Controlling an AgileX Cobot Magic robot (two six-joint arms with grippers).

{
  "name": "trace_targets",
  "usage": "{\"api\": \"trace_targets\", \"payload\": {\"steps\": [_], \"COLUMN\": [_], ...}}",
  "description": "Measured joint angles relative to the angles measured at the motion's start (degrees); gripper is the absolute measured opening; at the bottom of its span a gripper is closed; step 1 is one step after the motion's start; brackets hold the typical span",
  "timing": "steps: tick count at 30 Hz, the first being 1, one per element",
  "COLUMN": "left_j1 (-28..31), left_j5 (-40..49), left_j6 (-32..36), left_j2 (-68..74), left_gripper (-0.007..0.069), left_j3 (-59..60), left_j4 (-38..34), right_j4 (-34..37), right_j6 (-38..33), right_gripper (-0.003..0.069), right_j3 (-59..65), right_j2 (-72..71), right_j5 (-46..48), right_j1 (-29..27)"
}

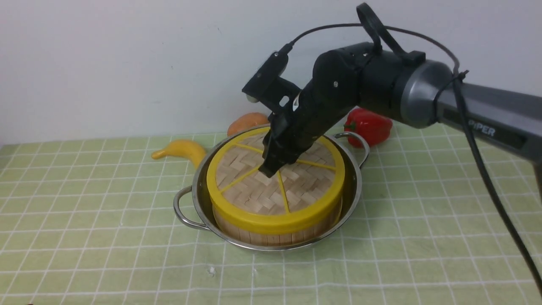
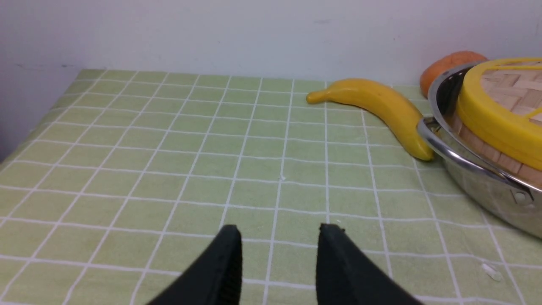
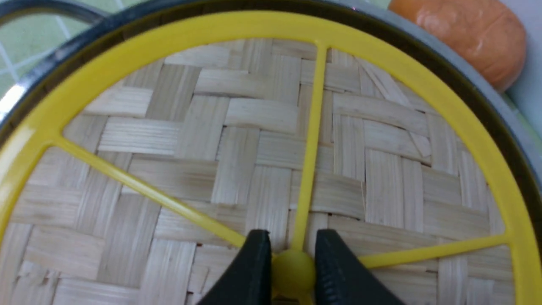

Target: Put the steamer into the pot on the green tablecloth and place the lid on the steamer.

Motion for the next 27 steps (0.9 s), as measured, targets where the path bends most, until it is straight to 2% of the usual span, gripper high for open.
{"api": "trace_targets", "payload": {"steps": [14,17,18,19,20,23,26,27], "left_j1": [0.00,0.00,0.00,0.00,0.00,0.00,0.00,0.00], "left_j5": [0.00,0.00,0.00,0.00,0.00,0.00,0.00,0.00], "left_j6": [0.00,0.00,0.00,0.00,0.00,0.00,0.00,0.00], "left_j2": [0.00,0.00,0.00,0.00,0.00,0.00,0.00,0.00], "left_gripper": [0.0243,0.0243,0.0243,0.0243,0.0243,0.0243,0.0243,0.0243], "left_j3": [0.00,0.00,0.00,0.00,0.00,0.00,0.00,0.00], "left_j4": [0.00,0.00,0.00,0.00,0.00,0.00,0.00,0.00], "right_j4": [0.00,-0.05,-0.18,-0.28,-0.91,-2.30,-3.43,-4.19], "right_j6": [3.00,4.42,4.75,4.83,5.20,6.49,8.40,10.45], "right_gripper": [0.0160,0.0251,0.0314,0.0323,0.0388,0.0449,0.0413,0.0318], "right_j3": [-0.62,-0.26,0.06,0.04,0.18,0.18,0.18,0.18], "right_j2": [0.43,-0.55,-1.46,-1.65,-3.75,-8.48,-12.68,-16.12], "right_j5": [0.29,1.02,1.75,1.89,2.31,2.53,3.23,4.89], "right_j1": [0.00,0.00,0.00,0.00,0.00,0.00,0.00,0.00]}}
